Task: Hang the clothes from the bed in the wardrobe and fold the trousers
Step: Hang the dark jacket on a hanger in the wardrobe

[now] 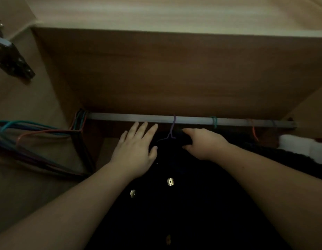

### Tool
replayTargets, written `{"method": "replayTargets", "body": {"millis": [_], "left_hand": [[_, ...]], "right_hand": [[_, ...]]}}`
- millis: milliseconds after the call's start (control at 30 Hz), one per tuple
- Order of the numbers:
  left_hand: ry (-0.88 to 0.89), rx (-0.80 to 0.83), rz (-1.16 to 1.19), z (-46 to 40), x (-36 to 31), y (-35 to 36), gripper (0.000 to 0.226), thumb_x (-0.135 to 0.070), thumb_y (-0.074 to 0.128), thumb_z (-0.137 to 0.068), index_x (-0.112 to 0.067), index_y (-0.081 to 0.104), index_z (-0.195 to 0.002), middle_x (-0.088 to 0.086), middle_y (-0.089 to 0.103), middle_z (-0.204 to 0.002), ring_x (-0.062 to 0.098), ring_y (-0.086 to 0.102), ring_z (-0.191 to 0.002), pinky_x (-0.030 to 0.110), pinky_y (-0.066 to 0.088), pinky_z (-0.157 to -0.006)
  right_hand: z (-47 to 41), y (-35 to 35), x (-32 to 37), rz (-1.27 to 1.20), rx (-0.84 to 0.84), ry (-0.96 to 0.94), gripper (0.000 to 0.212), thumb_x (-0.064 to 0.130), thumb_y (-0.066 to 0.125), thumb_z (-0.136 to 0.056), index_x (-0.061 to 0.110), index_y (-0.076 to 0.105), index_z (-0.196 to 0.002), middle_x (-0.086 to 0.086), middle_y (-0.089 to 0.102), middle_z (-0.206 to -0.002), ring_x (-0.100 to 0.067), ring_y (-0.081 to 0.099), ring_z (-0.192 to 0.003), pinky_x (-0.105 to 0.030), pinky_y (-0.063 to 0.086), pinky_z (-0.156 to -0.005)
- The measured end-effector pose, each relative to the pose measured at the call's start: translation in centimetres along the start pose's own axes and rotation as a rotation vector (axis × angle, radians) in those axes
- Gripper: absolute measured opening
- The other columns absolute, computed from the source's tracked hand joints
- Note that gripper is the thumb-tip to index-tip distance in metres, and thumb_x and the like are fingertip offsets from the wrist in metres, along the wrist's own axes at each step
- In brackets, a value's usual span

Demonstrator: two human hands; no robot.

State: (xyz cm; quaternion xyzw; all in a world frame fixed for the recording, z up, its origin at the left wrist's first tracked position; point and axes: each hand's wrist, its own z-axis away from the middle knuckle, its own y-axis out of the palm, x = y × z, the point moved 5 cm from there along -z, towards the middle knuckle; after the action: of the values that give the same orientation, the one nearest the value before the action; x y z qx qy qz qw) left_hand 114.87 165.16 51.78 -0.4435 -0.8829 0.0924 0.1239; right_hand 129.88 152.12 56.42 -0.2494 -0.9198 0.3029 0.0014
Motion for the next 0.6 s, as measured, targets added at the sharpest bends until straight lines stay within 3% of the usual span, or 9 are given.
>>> {"method": "replayTargets", "body": {"millis": [100,233,400,433,500,600], "left_hand": [[-0.016,0.056,0.011,1.8,0.5,1.0,0.066,-0.050,0.036,-0.102,-0.042,0.001,-0.157,-0.006,0.004,-0.168,0.018,-0.005,-0.154,0.045,0.005,-0.123],[-0.049,0.102,0.009,4.0,2.0,0.9,0.066,-0.051,0.035,-0.102,-0.042,0.000,-0.157,-0.005,0.004,-0.168,0.020,-0.004,-0.154,0.046,0.006,-0.123],[-0.070,0.104,0.010,6.2,1.5,0.1,0.068,-0.049,0.038,-0.101,-0.039,0.002,-0.158,-0.003,0.005,-0.168,0.022,-0.002,-0.154,0.047,0.009,-0.124],[-0.071,0.100,0.010,6.7,1.2,0.1,0.068,-0.049,0.038,-0.101,-0.039,0.002,-0.158,-0.003,0.006,-0.168,0.022,-0.001,-0.154,0.048,0.009,-0.124],[-0.074,0.102,0.012,7.6,0.5,0.0,0.068,-0.049,0.037,-0.101,-0.039,0.002,-0.158,-0.003,0.006,-0.168,0.022,-0.001,-0.154,0.048,0.010,-0.124],[-0.088,0.120,0.004,9.0,-0.8,-0.3,0.068,-0.051,0.036,-0.101,-0.041,0.001,-0.158,-0.004,0.005,-0.168,0.021,-0.002,-0.154,0.047,0.011,-0.124]], "right_hand": [[-0.2,0.6,0.7,0.022,-0.002,0.007,0.066,0.048,0.059,-0.092,0.035,0.034,-0.152,0.000,0.055,-0.143,-0.025,0.055,-0.126,-0.043,0.051,-0.099],[0.3,0.5,1.1,0.043,0.030,0.048,0.061,0.050,0.058,-0.092,0.033,0.038,-0.148,-0.002,0.059,-0.135,-0.027,0.057,-0.122,-0.044,0.051,-0.096],[2.7,-0.8,2.2,0.158,0.110,0.087,0.082,0.071,0.042,-0.093,0.031,0.010,-0.158,-0.005,0.061,-0.111,-0.026,0.062,-0.090,-0.040,0.055,-0.072],[3.3,-0.8,2.3,0.180,0.110,0.086,0.084,0.073,0.037,-0.093,0.032,0.003,-0.159,-0.008,0.059,-0.119,-0.027,0.061,-0.093,-0.041,0.054,-0.072],[4.6,-0.9,2.5,0.204,0.073,0.052,0.084,0.072,0.031,-0.095,0.030,-0.002,-0.160,-0.013,0.040,-0.149,-0.034,0.052,-0.120,-0.046,0.050,-0.084],[7.1,-0.7,3.3,0.285,0.001,-0.072,0.078,0.065,0.025,-0.100,0.024,-0.001,-0.160,-0.006,0.006,-0.167,-0.032,0.016,-0.150,-0.056,0.030,-0.112]]}}
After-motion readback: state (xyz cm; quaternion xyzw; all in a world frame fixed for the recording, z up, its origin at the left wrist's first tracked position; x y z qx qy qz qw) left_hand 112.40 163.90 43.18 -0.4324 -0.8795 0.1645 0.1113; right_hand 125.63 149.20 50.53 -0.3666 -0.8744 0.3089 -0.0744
